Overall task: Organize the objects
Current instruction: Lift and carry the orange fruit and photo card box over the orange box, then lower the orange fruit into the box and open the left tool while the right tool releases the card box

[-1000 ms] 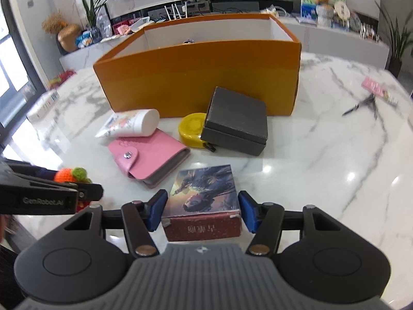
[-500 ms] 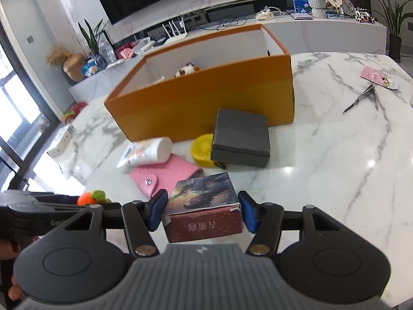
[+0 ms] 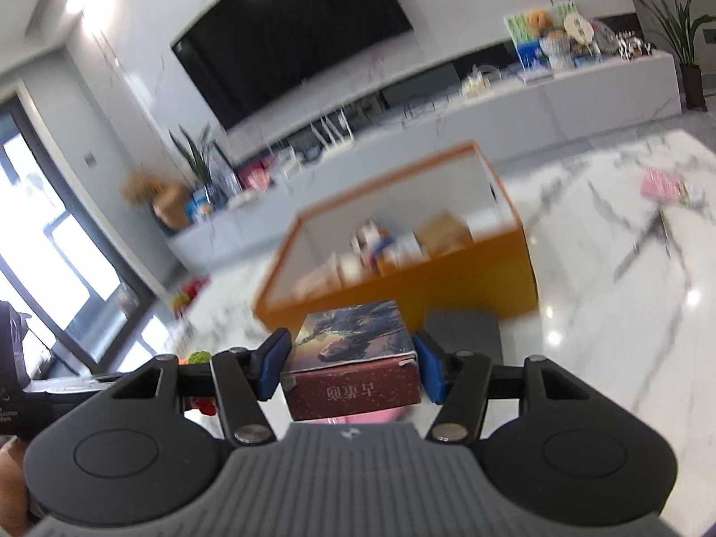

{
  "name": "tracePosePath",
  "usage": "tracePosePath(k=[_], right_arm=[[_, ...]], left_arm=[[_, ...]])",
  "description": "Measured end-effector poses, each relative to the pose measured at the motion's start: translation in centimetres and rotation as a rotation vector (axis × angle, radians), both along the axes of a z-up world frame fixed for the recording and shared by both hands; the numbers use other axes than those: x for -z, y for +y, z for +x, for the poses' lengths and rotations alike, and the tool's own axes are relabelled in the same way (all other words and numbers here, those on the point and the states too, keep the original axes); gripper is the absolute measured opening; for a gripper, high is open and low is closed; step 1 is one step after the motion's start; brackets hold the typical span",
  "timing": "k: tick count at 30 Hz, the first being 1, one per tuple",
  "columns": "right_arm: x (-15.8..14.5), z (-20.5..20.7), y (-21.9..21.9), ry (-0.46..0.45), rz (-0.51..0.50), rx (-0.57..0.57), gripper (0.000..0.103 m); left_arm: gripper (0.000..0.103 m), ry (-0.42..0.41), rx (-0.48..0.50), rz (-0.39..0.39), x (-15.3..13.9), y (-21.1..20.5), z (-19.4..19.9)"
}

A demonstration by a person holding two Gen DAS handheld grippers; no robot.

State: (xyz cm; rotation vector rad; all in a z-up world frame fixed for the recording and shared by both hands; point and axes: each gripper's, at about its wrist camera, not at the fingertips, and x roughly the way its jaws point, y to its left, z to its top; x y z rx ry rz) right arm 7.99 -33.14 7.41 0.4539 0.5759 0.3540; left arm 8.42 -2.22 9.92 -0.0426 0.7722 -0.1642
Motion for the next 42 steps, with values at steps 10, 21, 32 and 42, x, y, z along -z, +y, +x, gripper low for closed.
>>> tracePosePath(k=[10,21,32,42], right_arm=[[-2.0,10.7,-0.2,-0.059,0.067,0.107,0.061],[3.3,18.6,1.4,0.047,-0.056,0.125,0.061],[6.0,20.1,3.1,0.099,-0.197,0.082,0.061],[6.7,20.3,5.0,0.107,-0.343,0.055,0.061]], left_arm=[[0.060,-0.026,-0.105,-0.056,0.0,-0.7,12.0],[0.060,0.050,-0.143,0.034,5.9,-1.5,18.9],[0.060,0.095,-0.166,0.131,8.2,-3.6,19.9],[0.061,0.114,-0.142,0.196,8.3,-4.0,20.0]])
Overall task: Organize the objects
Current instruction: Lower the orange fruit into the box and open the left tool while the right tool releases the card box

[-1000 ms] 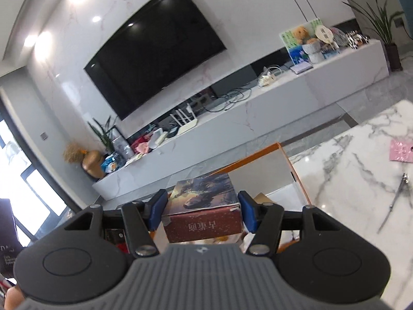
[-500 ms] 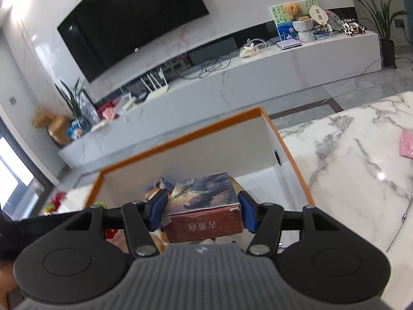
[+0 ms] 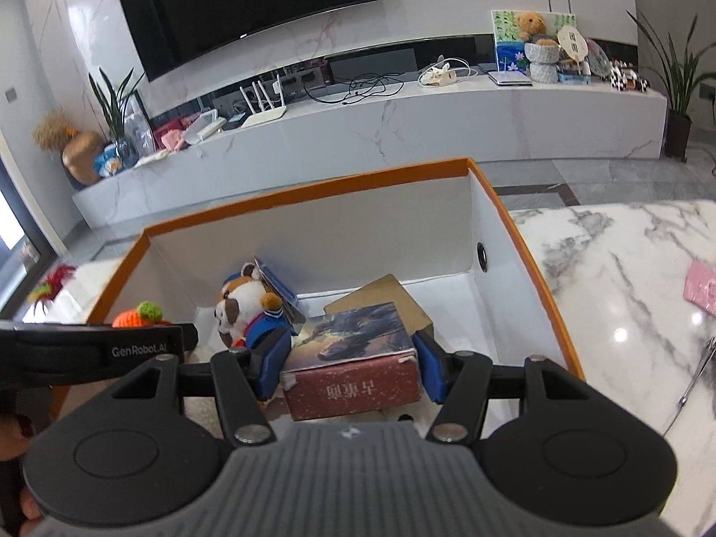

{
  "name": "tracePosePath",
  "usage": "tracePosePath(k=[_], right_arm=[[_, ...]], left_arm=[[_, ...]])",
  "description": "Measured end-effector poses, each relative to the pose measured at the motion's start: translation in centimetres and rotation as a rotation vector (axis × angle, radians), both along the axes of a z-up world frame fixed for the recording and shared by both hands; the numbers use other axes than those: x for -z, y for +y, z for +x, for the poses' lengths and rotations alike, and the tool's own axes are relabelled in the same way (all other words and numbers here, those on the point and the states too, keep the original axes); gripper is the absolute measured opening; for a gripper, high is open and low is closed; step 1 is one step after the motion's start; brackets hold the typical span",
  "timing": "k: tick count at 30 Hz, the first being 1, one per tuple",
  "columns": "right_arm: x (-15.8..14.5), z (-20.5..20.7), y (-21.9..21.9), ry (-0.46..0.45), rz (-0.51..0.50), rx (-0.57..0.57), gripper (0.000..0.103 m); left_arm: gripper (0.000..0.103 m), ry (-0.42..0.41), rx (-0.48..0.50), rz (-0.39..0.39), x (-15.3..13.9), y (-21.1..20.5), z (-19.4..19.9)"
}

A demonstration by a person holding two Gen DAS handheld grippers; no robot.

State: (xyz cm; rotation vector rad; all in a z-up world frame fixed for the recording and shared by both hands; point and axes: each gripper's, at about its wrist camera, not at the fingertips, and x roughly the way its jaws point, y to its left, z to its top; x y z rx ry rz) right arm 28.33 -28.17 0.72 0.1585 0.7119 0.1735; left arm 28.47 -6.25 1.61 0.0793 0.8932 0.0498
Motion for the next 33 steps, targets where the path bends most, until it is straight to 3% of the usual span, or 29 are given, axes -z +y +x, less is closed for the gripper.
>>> tracePosePath(k=[5,19,28,33], right_arm=[[0.2,-0.2,0.7,0.012,-0.073,-0.015,0.061],[0.6,0.2,1.5,0.038,-0.127,-0.025,0.061],[0.7,0.4,2.6,0.033,-0.163,-0.012,0.061],[0.7,0.3,3.0,0.026,-0.185,-0.023,0.075]], left_arm=[[0.061,-0.003,0.006,0.012,0.0,-0.1,0.0],[0.062,-0.006,0.011,0.014,0.4,0.2,-0.1],[0.070,-0.025,0.004,0.028,0.5,-0.2,-0.2],[0.076,-0.031,-0.003,0.031,0.5,-0.1,-0.3]])
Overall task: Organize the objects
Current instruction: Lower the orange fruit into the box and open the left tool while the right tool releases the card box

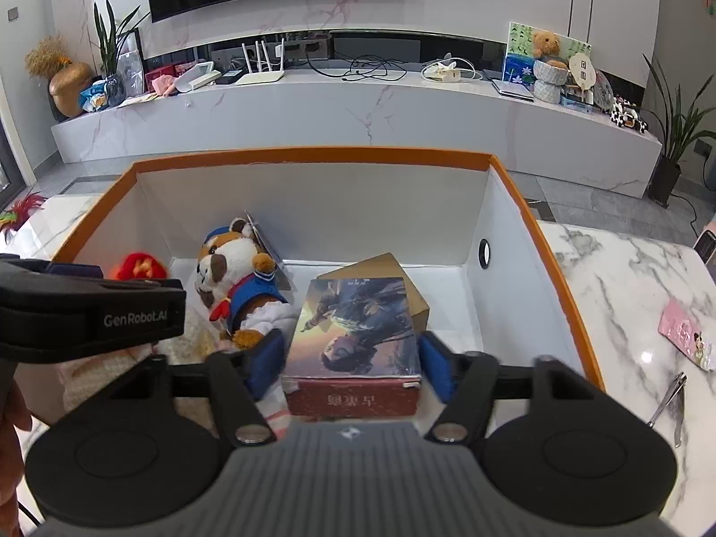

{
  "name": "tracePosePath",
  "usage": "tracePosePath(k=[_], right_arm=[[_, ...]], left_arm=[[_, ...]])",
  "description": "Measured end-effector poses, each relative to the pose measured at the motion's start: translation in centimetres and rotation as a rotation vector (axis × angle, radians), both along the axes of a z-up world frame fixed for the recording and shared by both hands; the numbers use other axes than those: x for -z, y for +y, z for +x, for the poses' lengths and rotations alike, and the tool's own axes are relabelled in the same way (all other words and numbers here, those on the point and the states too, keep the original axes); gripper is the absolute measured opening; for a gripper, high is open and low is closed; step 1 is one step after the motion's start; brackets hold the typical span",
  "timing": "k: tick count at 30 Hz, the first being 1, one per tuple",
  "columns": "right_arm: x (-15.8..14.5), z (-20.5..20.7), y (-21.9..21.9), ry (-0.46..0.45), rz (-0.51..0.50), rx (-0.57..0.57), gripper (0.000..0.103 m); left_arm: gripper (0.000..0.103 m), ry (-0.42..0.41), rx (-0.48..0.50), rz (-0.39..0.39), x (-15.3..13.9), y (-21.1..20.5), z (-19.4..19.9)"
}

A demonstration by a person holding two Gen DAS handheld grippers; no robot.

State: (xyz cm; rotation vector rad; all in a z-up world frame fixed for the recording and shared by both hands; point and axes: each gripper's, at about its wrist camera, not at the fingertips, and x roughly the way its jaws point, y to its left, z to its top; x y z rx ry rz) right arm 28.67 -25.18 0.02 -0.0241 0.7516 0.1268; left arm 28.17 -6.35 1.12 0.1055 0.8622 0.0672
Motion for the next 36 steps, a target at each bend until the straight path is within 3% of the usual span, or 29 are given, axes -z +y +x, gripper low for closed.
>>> tracePosePath(k=[12,36], right_arm=[[-0.36,-0.19,0.21,-0.010,-0.019,-0.007,0.086],[-0.99,-0.81,-0.06,-0.008,-0.039,-0.036,0.093]], left_arm=[[0.077,0.009,0.012,-0.020,-0.12,0.03,-0.38],[0.077,-0.001,0.024,-0.023,-0.70,-0.16,-0.91]])
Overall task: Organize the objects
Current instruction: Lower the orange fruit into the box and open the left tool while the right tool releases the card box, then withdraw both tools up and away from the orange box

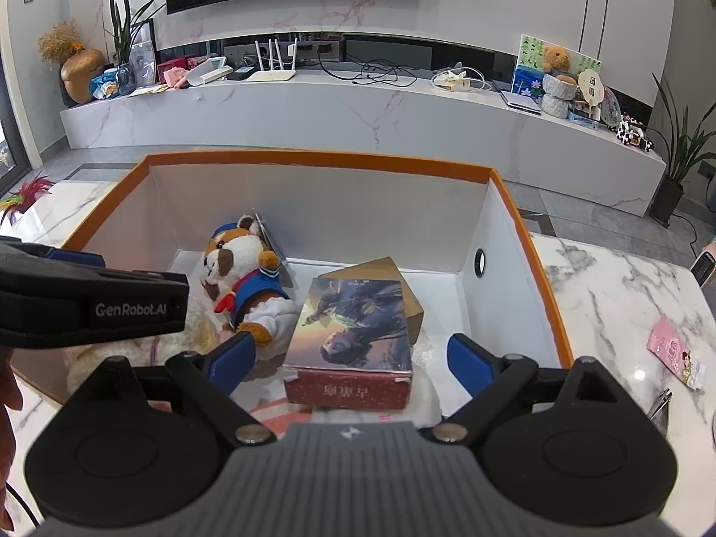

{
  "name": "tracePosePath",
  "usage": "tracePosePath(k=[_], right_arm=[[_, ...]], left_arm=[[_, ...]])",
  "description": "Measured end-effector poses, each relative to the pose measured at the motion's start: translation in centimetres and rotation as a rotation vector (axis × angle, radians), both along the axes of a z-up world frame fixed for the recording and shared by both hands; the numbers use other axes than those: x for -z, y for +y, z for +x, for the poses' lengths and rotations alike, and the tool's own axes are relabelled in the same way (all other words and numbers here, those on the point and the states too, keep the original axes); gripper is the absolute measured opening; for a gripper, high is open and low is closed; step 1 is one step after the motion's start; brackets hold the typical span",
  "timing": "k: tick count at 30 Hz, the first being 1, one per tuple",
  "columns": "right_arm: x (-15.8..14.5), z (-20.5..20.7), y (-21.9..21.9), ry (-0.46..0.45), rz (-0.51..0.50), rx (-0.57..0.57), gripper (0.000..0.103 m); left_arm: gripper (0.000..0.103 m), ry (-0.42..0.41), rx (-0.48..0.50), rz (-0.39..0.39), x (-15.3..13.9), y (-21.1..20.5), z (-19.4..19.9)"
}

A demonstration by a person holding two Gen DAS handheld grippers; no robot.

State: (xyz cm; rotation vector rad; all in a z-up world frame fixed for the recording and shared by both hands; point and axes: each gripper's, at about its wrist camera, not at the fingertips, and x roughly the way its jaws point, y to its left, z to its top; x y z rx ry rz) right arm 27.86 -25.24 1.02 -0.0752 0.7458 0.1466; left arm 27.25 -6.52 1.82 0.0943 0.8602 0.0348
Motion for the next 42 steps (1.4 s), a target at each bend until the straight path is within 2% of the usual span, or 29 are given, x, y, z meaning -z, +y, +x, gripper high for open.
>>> tracePosePath(k=[19,42], right_arm=[[-1.3,-1.9,0.5,-0.030,-0.014,-0.016,0.096],[-6.0,-7.2,-2.4,-0.123,0.015,-0.024,0.098]], left_arm=[[0.077,-0.023,-0.007,0.010,-1.4,0.3,-1.6],[0.077,-0.110,0.010,0.023,-5.4,1.0,-7.4]])
